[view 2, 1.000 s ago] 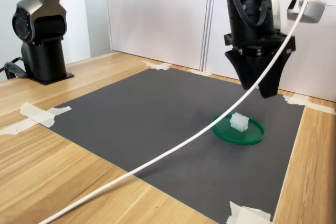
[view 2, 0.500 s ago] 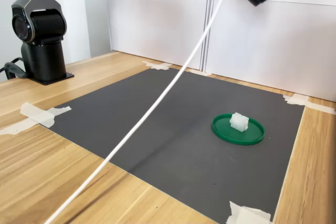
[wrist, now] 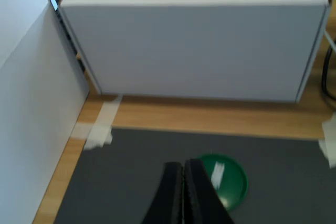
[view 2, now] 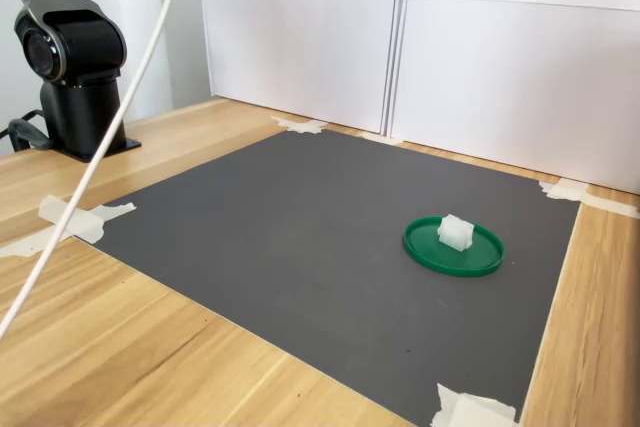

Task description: Grasp a white terminal and put it in the green lid.

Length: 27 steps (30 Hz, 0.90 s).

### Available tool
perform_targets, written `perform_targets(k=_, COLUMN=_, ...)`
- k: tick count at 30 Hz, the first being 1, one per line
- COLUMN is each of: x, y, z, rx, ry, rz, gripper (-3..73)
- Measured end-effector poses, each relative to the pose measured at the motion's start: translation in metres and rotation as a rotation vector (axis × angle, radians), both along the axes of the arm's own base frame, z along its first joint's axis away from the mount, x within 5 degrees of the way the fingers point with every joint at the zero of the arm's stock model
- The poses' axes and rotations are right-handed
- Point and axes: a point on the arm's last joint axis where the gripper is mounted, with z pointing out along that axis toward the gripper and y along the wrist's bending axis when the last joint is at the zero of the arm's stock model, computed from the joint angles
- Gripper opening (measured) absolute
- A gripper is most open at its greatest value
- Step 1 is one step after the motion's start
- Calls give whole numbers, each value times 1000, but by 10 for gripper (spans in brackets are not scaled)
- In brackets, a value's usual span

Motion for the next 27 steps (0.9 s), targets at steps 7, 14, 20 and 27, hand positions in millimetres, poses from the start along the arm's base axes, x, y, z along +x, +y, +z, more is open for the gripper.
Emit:
perform_targets(k=7, x=-66, y=-15, z=-64, rx=7, ry=-15, rz=-64, gripper=-20)
perform_targets(k=14, x=-92, y=-24, z=-126, rx=9, ry=16, rz=-171, gripper=-21)
perform_targets(k=20, x=-100, y=-23, z=-166, rx=6, ry=99, rz=-163, gripper=-21)
perform_targets(k=27, x=-108, y=-22, z=-174, rx=-3, ry=102, rz=-150, gripper=-21)
